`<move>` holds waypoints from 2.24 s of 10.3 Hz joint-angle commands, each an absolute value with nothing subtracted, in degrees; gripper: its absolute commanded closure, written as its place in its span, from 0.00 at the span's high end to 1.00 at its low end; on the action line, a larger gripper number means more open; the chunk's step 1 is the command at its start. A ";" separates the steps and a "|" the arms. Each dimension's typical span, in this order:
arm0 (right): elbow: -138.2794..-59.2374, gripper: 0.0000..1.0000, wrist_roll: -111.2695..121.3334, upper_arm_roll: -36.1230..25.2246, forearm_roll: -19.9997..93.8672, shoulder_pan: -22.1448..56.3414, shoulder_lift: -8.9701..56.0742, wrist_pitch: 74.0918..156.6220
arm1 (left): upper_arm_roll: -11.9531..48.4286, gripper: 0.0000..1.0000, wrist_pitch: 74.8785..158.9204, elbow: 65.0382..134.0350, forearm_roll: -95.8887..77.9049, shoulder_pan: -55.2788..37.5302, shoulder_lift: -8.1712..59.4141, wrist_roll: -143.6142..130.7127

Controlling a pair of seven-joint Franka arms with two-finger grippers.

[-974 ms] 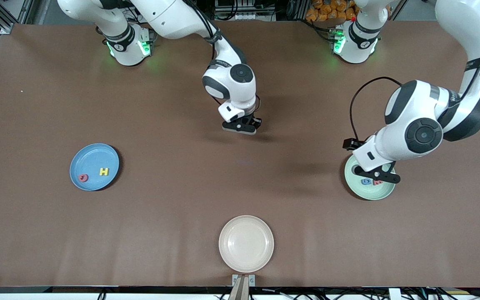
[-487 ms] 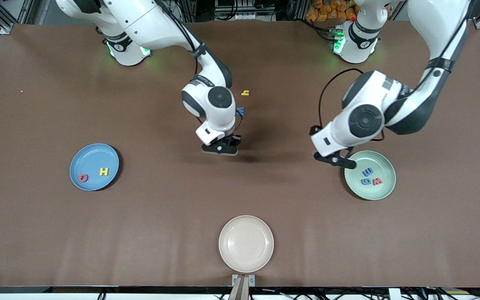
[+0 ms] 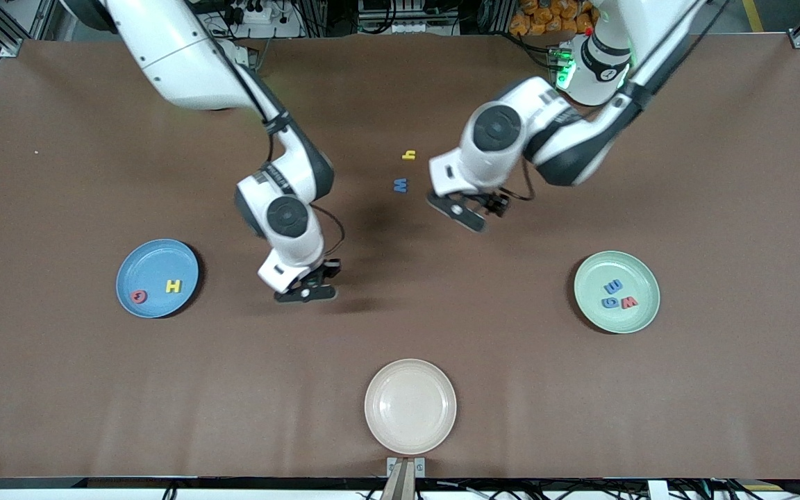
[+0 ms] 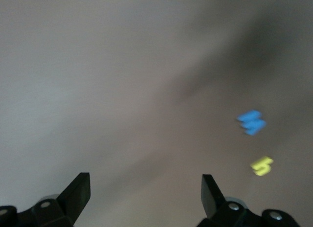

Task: Sort uppercase to blue plate, lowercase to green plate
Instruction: 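Carry the teal b toward the blue plate while the left gripper returns, then lower the teal b onto the blue plate while the left gripper descends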

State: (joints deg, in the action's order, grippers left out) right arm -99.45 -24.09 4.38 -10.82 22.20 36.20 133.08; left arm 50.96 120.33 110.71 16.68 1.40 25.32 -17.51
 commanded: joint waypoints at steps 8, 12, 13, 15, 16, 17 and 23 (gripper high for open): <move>-102.47 0.33 36.76 -6.12 -2.14 5.01 28.30 124.37 | 45.29 0.98 133.67 112.50 41.55 -19.39 38.14 -27.05; -108.18 0.33 40.25 -9.75 -1.32 2.11 28.56 124.45 | 44.82 0.93 134.03 116.71 42.01 -20.39 37.88 -27.77; -109.59 0.33 39.99 -9.84 -1.23 1.94 28.65 124.54 | 44.82 0.90 134.03 117.07 42.01 -20.39 37.88 -27.86; -111.96 0.33 39.38 -9.84 2.09 1.93 28.92 124.37 | 45.09 0.90 134.12 117.77 42.01 -20.39 37.71 -28.82; -112.32 0.37 39.38 -9.84 2.37 2.02 28.92 124.37 | 45.26 0.88 134.12 118.21 42.01 -20.39 37.62 -29.44; -112.32 0.41 39.37 -9.93 2.46 2.20 29.09 124.63 | 46.22 0.86 134.21 118.47 42.01 -20.30 37.53 -29.88; -110.49 0.72 32.57 -9.84 2.64 2.98 28.30 120.00 | 47.11 0.75 137.36 120.24 42.01 -19.78 37.09 -30.15</move>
State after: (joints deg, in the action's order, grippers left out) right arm -110.78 37.12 -10.10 1.61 2.62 30.04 123.34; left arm 46.53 135.12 118.48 40.39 -20.69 38.44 -28.24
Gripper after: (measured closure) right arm 0.278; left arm 0.238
